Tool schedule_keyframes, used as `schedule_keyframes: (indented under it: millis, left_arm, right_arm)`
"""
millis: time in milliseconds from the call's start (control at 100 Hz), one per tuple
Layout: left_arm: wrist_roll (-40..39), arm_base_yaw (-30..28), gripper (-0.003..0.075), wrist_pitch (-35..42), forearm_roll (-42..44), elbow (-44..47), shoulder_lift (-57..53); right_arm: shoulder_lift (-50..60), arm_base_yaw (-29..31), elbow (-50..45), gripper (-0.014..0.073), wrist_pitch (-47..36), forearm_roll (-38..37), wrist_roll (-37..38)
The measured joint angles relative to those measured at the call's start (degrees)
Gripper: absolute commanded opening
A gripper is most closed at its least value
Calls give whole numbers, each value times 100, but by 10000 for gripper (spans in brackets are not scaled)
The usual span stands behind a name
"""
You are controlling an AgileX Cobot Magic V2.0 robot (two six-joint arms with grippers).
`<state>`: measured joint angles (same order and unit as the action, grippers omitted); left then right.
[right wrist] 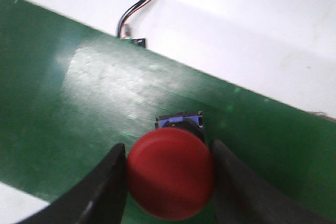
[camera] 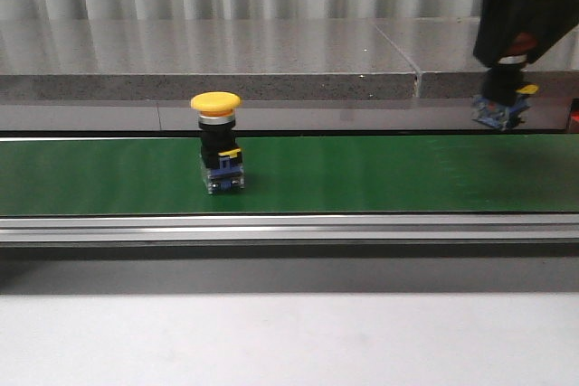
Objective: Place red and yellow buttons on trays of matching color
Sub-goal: 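Lower the right gripper, grasp the red button and lift it, then lower the red button into the red tray and open the right gripper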
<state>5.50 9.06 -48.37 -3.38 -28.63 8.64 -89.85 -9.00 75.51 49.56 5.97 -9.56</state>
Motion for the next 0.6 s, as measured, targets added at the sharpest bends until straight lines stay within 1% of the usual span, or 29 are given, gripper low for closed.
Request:
schedule_keyframes:
  millis: [130,280,600]
  left_arm:
    - [0,0,-20,0,0,0,0]
    - [0,0,-20,0,0,0,0]
    - [0,0,-20,0,0,0,0]
  right_arm:
    - [58,585,0,208,-125,-3,8]
    - [58,1277,0,209,-273,-25,8]
    - [58,2303,0,209,-468,-27,52]
